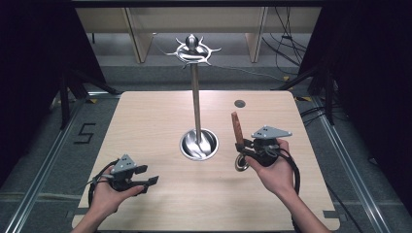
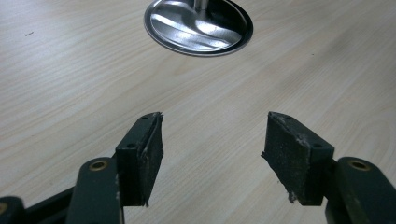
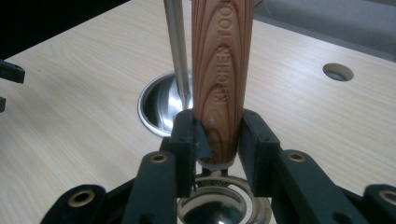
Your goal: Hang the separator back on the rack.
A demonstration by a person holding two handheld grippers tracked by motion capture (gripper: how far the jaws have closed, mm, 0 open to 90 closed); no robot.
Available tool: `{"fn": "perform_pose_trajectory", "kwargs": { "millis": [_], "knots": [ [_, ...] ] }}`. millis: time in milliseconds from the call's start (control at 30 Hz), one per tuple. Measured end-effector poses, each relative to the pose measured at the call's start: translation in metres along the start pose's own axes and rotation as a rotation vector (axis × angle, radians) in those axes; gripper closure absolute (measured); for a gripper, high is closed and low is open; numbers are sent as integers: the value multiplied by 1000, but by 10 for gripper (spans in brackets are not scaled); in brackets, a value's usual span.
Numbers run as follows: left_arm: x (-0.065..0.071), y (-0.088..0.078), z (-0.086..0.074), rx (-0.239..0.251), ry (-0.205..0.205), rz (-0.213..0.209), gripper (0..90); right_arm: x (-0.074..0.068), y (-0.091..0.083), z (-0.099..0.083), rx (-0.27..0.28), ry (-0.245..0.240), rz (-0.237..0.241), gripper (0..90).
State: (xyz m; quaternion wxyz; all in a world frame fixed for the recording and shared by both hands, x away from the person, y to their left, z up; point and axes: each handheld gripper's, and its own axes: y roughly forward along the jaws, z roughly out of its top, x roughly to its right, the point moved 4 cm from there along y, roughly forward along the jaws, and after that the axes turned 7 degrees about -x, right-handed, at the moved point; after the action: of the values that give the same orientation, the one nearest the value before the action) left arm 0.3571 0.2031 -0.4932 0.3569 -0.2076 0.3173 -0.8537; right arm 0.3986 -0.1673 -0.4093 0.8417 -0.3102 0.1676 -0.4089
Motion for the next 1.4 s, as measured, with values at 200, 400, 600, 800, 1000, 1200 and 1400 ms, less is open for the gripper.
{"fn": "perform_pose_trajectory", "kwargs": {
  "millis": [200, 400, 600, 800, 1000, 1200, 1400],
  "knots": [
    [0, 0, 0, 0, -1, 0, 365, 0, -3, 6, 18, -4, 0, 696],
    [0, 0, 0, 0, -1, 0, 365, 1, -5, 11, 41, -1, -5, 696],
    [0, 2, 0, 7, -3, 6, 365, 1, -8, 19, 45, -7, -2, 696],
    [1, 2, 0, 10, -8, -3, 365, 0, -9, 26, 64, 8, -4, 696],
    [-1, 1, 0, -1, 7, 11, 365, 0, -9, 30, 84, 6, -7, 696],
    [1, 2, 0, 10, -5, -1, 365, 1, -9, 34, 85, -10, 4, 696],
    [-2, 0, 0, -7, 8, 6, 365, 2, -11, 36, 100, 16, 7, 696]
  ]
}}
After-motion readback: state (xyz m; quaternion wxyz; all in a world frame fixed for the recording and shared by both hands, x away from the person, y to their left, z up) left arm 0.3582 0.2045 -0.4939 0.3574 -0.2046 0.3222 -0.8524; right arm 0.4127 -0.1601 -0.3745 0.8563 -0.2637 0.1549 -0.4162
